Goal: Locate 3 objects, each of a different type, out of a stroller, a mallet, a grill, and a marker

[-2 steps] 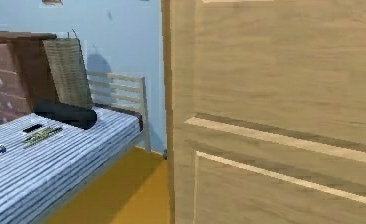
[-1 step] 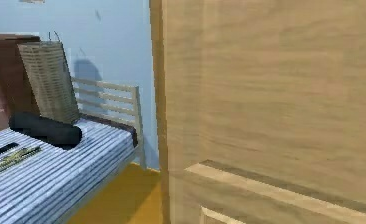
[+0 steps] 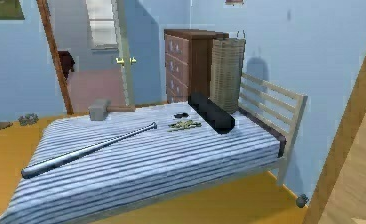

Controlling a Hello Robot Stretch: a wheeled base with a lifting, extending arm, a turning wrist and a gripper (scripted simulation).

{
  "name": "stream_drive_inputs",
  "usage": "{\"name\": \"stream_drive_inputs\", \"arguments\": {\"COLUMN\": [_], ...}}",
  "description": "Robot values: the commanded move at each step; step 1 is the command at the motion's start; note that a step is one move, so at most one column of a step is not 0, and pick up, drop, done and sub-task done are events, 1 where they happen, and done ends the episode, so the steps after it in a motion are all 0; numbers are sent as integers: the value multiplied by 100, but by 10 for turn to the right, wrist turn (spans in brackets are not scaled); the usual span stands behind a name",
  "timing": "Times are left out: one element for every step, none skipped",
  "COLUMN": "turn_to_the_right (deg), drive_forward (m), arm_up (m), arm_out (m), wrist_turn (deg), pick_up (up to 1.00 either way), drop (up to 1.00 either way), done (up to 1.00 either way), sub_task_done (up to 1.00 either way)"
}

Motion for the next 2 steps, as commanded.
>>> {"name": "stream_drive_inputs", "arguments": {"turn_to_the_right": [-120, 0], "drive_forward": [0, 30], "arm_up": [0, 0], "arm_out": [0, 0], "wrist_turn": [0, 0], "pick_up": [0, 0], "drop": [0, 0], "done": [0, 0], "sub_task_done": [0, 0]}}
